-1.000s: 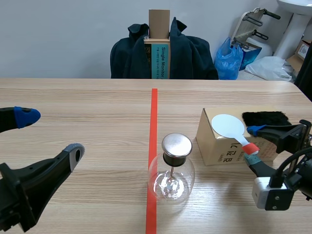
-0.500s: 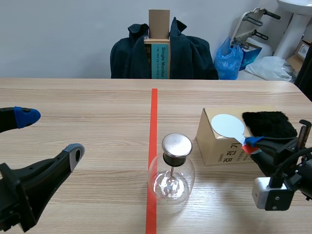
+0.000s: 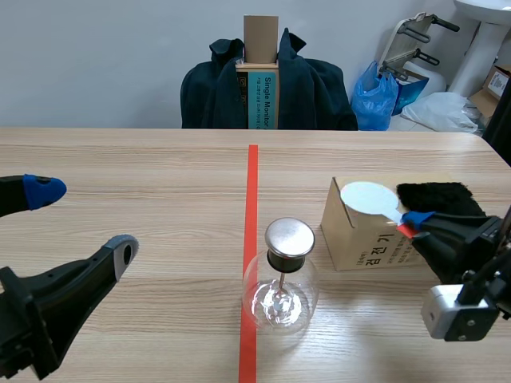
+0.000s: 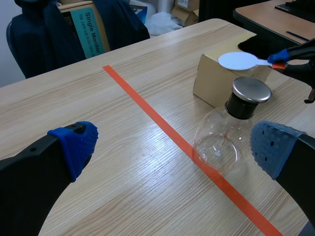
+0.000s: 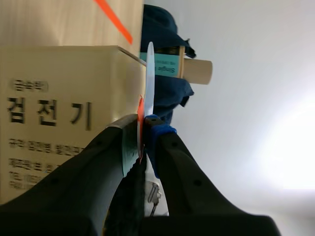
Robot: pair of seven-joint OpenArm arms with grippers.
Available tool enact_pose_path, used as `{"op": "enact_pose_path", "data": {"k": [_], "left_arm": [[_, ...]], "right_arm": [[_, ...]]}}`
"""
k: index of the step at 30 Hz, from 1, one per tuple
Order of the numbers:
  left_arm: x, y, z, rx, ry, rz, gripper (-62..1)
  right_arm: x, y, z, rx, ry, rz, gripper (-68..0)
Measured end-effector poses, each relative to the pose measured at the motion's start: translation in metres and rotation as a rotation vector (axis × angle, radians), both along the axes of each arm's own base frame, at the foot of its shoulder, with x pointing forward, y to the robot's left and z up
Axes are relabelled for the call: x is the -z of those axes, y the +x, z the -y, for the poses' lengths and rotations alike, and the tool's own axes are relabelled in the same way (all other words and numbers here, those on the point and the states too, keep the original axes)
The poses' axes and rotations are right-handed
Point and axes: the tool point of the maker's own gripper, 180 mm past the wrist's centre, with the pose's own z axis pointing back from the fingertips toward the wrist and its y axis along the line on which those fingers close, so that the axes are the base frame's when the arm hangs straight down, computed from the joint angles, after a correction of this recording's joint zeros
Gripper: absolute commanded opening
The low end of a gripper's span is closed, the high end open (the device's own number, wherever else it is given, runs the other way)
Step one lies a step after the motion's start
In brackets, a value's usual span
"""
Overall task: Do the electroscope experiment.
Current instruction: 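Pick up the white charging plate, then bring the plate to the electroscope and point at the metal foil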
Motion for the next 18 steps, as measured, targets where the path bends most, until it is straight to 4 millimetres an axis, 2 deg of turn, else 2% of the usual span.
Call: {"op": "enact_pose_path", "data": {"k": [4, 8, 13, 14, 18], "left_arm": [[0.000, 0.000, 0.000, 0.000, 0.000, 0.000, 1.4], [0.002, 0.000, 0.000, 0.001, 0.008, -0.006, 1.4], [0.022, 0.001, -0.004, 0.016, 0.130, -0.067, 1.4], [0.026, 0.003, -0.006, 0.011, 0.149, -0.079, -2.7], [0.052, 0.012, -0.022, -0.002, 0.240, -0.167, -38.4]], "right_arm": [[-0.037, 0.004, 0.012, 0.011, 0.083, 0.079, -66.8], [-0.071, -0.005, 0.014, -0.010, 0.145, 0.162, -66.8], [-0.113, -0.022, 0.014, 0.034, 0.300, 0.288, -66.8], [-0.122, -0.025, 0.014, 0.042, 0.334, 0.316, -66.8], [-0.162, -0.036, 0.016, 0.080, 0.450, 0.454, -66.8]]}}
